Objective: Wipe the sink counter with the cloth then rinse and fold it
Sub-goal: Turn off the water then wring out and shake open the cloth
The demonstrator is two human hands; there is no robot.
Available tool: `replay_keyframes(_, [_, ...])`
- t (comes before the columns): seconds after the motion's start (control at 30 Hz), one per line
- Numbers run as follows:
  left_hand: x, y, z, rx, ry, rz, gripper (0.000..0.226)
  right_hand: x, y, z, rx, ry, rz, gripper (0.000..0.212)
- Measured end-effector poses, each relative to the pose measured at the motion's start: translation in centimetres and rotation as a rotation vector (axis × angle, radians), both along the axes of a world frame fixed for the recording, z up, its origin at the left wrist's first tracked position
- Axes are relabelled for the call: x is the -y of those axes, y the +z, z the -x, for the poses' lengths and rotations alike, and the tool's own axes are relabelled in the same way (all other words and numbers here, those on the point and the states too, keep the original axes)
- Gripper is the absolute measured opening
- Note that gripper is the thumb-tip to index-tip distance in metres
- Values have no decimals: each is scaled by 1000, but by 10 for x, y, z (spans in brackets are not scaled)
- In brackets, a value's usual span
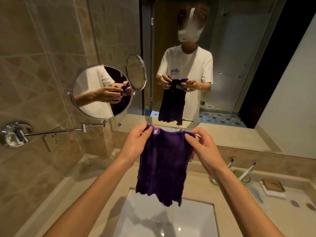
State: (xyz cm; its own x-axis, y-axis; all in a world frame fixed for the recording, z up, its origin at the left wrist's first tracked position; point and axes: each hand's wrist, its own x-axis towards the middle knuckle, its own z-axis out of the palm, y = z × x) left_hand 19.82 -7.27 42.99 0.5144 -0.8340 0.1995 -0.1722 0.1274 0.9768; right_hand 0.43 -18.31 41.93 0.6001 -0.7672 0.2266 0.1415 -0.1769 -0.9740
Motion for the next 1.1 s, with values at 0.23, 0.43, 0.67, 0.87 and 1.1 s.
replay_keyframes(0.23, [-3, 6, -32, 21, 117, 77, 28, 16, 11, 20, 22, -51, 41, 31])
replay_keyframes(0.43, [-4, 14, -50, 47, 112, 115, 27, 30, 24, 45, -245, -69, 125, 30])
replay_keyframes(0.67, [-12, 17, -76, 41, 127, 190, 31, 44, 39, 71, -431, -68, 248, 17])
replay_keyframes(0.87, [-16, 14, -79, 31, 81, 167, 24, 45, 33, 81, -771, -117, 601, 11])
replay_keyframes(1.1, [-13, 6, -79, -85, 67, 192, 13, 21, 34, 82, -522, -279, 460, 14])
